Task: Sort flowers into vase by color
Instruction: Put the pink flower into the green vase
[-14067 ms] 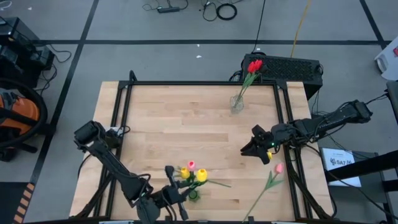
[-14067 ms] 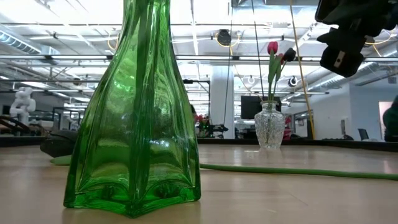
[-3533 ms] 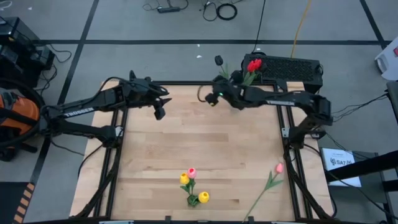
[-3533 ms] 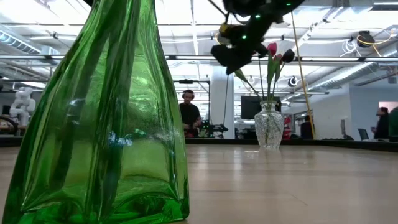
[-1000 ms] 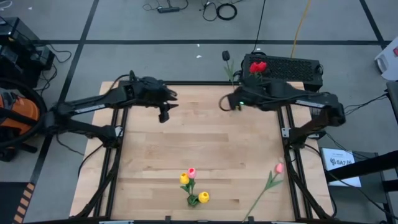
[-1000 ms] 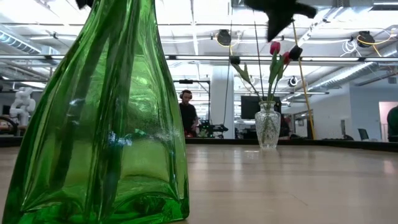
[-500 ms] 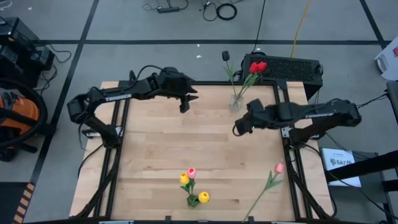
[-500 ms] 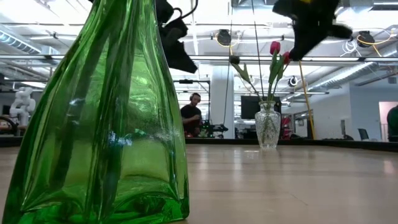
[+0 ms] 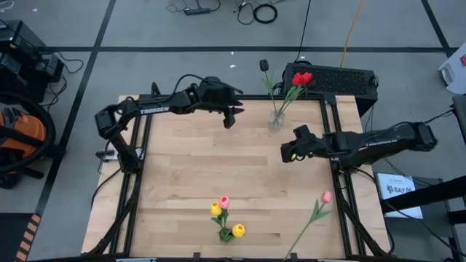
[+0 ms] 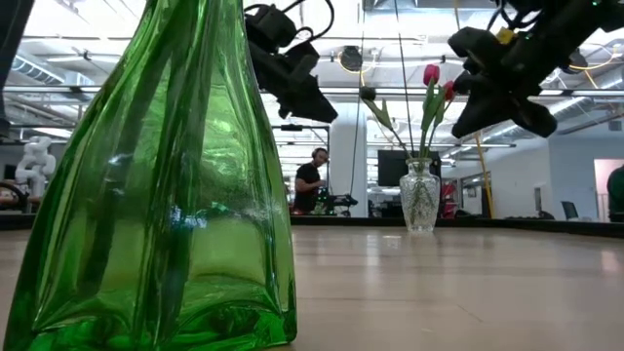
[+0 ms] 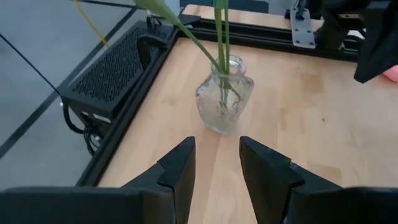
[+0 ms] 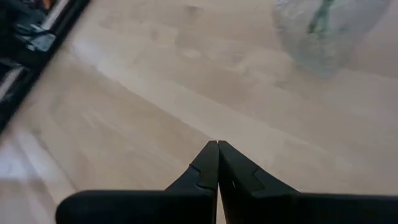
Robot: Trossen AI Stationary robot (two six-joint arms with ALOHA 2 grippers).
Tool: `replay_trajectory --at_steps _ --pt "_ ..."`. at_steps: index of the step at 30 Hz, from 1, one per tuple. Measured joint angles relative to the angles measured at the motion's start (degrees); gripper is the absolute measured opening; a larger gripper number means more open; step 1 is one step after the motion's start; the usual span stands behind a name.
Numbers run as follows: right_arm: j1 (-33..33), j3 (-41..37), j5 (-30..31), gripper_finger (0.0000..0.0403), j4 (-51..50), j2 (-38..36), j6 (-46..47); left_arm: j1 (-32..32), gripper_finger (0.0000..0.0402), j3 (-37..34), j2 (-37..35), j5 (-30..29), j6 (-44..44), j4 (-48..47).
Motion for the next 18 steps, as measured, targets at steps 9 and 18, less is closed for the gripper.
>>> replay_trajectory --at_steps 9,18 --pt "-2.8 0.0 -5.6 0.0 -7.3 -5.6 -2.2 -2.6 0.0132 0.5 0.8 0.0 0.0 -2.4" --pt "-3.5 0.0 -5.1 0.0 -6.6 -5.5 -5.0 -3.9 0.0132 0.4 -1.9 0.0 -4.5 -6.1"
